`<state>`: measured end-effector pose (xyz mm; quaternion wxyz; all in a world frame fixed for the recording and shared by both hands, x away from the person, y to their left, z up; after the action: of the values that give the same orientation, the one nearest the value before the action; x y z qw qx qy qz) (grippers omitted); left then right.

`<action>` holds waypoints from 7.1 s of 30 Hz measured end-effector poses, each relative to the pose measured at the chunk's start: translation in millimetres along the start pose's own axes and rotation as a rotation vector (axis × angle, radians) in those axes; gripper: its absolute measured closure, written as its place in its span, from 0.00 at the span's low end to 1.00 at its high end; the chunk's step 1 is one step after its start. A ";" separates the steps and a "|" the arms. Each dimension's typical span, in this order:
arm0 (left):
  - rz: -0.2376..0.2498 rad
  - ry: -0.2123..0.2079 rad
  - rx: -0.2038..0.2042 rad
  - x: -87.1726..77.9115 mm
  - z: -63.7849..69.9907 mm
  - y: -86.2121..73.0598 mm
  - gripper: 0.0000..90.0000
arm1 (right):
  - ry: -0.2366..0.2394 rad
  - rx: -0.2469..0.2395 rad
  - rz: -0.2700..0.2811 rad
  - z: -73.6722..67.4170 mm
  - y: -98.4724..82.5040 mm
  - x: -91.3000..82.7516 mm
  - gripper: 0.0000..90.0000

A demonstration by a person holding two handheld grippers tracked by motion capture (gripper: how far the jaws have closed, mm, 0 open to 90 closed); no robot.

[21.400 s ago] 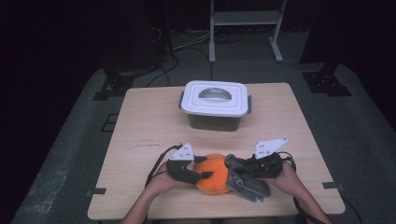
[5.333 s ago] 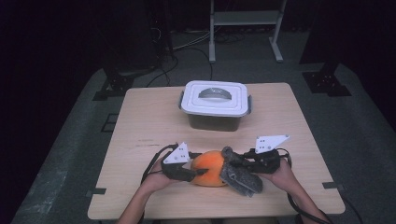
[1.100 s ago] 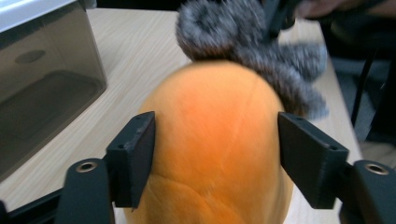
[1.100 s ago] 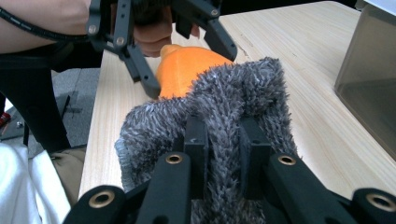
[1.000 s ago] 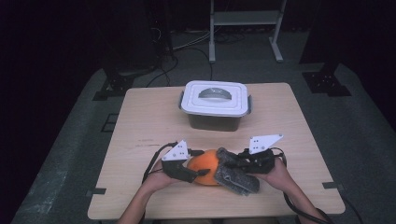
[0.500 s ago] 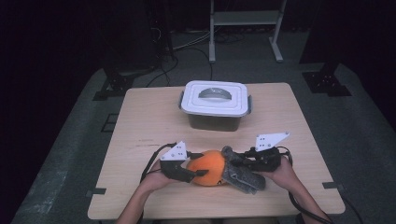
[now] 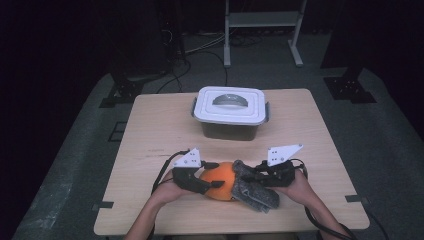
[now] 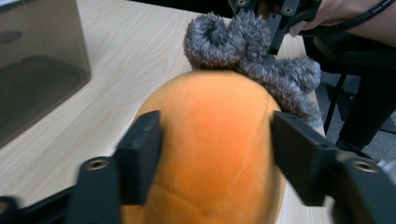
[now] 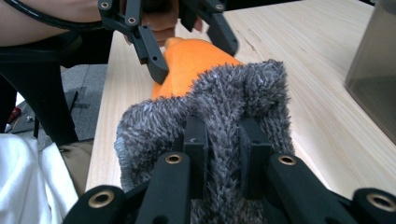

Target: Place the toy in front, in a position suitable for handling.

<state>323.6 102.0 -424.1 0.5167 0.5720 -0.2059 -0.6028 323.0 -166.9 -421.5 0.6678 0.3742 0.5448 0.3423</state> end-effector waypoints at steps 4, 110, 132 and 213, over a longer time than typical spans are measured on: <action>-0.020 -0.019 0.007 -0.7 2.2 -1.3 0.45 | -0.014 0.012 -0.040 3.2 -6.7 -2.7 0.84; -0.027 0.047 -0.003 6.6 2.3 -5.0 0.35 | 0.002 -0.001 0.027 0.7 9.2 8.0 0.84; -0.041 0.032 0.038 5.6 7.0 0.2 0.32 | 0.002 -0.057 -0.014 -3.8 19.7 4.8 0.84; -0.047 -0.030 0.067 -5.7 5.5 2.5 0.19 | 0.107 -0.070 -0.058 -8.5 14.5 14.5 0.85</action>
<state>318.5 104.0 -417.8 0.4799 0.5845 -0.2203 -0.6161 316.4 -146.2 -416.8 0.6601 0.3158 0.5781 0.3609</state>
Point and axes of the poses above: each handheld gripper's, and its own axes: x roughly forward along the jaws, y roughly out of its top, z roughly to its right, the point moved 2 cm from there along x, roughly forward along the jaws, and after that the axes turned 13 degrees about -x, right-handed, at the moved point
